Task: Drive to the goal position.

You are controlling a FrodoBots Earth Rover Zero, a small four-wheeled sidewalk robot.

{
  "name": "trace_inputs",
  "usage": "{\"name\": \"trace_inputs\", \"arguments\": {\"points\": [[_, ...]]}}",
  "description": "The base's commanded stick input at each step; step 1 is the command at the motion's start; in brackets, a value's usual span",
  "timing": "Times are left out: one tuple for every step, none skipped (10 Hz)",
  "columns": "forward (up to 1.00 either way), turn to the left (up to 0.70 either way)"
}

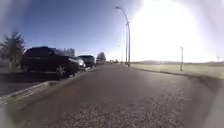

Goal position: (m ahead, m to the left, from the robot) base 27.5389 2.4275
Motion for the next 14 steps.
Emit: {"name": "trace_inputs", "arguments": {"points": [[0.7, 0.0], [0.7, 0.0], [0.7, 0.0], [0.7, 0.0], [0.7, 0.0], [0.7, 0.0], [0.7, 0.0], [0.7, 0.0], [0.7, 0.0], [0.7, 0.0], [0.7, 0.0], [0.7, 0.0], [0.7, 0.0], [0.7, 0.0]]}}
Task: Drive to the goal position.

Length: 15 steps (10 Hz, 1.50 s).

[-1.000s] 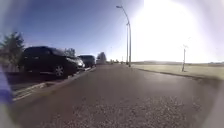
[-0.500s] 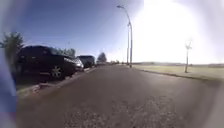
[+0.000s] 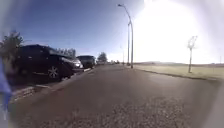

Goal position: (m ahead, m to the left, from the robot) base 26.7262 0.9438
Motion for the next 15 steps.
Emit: {"name": "trace_inputs", "arguments": {"points": [[0.7, 0.0], [0.7, 0.0], [0.7, 0.0], [0.7, 0.0], [0.7, 0.0], [0.7, 0.0], [0.7, 0.0], [0.7, 0.0], [0.7, 0.0], [0.7, 0.0], [0.7, 0.0], [0.7, 0.0], [0.7, 0.0], [0.7, 0.0], [0.7, 0.0]]}}
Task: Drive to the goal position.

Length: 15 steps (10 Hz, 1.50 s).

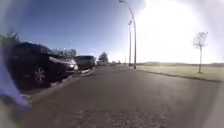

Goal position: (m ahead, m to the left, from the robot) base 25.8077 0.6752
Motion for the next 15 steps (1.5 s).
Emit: {"name": "trace_inputs", "arguments": {"points": [[0.7, 0.0], [0.7, 0.0], [0.7, 0.0], [0.7, 0.0], [0.7, 0.0], [0.7, 0.0], [0.7, 0.0], [0.7, 0.0], [0.7, 0.0], [0.7, 0.0], [0.7, 0.0], [0.7, 0.0], [0.7, 0.0], [0.7, 0.0], [0.7, 0.0]]}}
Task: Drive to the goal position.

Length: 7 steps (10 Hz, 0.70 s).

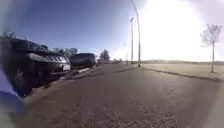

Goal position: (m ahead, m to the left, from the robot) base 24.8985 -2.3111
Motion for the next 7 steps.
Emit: {"name": "trace_inputs", "arguments": {"points": [[0.7, 0.0], [0.7, 0.0], [0.7, 0.0], [0.7, 0.0], [0.7, 0.0], [0.7, 0.0], [0.7, 0.0]]}}
